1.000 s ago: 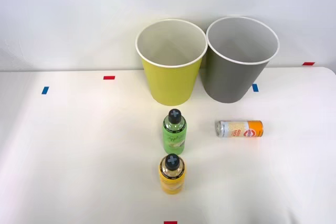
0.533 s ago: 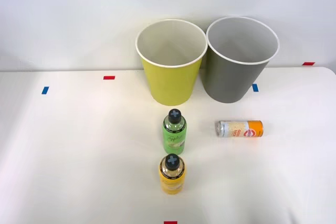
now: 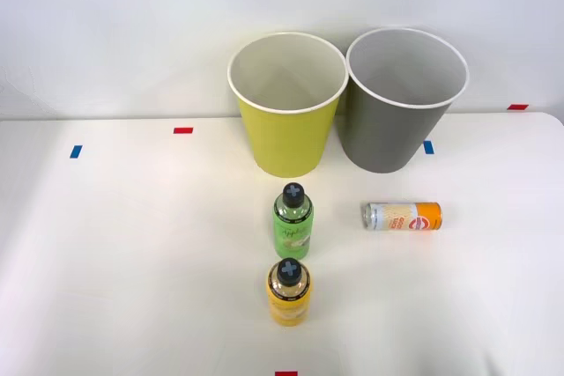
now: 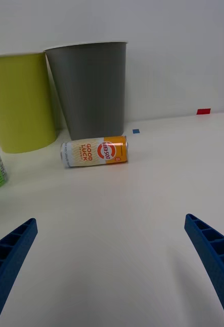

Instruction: Put cans in the gray bin, plastic bottles in the light green bin

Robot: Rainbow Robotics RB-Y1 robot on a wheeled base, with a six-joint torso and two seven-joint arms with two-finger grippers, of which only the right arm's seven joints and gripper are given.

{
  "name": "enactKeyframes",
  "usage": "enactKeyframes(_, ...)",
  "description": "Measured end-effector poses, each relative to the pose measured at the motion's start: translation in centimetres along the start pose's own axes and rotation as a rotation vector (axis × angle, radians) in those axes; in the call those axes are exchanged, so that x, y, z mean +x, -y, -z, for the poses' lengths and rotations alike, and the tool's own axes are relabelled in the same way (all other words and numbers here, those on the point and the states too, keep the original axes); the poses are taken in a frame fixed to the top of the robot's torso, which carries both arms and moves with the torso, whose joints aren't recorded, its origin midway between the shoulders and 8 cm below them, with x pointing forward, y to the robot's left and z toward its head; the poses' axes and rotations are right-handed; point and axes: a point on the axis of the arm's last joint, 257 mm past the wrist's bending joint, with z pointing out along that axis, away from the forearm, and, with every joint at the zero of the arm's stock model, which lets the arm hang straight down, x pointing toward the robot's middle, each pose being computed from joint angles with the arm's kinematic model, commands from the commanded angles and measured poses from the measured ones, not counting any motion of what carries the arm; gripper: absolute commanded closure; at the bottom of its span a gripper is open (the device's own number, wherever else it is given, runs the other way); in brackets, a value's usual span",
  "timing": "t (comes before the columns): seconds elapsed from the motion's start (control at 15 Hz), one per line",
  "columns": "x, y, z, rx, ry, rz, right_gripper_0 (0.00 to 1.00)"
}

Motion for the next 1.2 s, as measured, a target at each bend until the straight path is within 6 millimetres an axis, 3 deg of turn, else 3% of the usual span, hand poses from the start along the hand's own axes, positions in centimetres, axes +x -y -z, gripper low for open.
enactKeyframes(1.2,0.00,0.00,0.00,0.000,0.000,0.000,0.00)
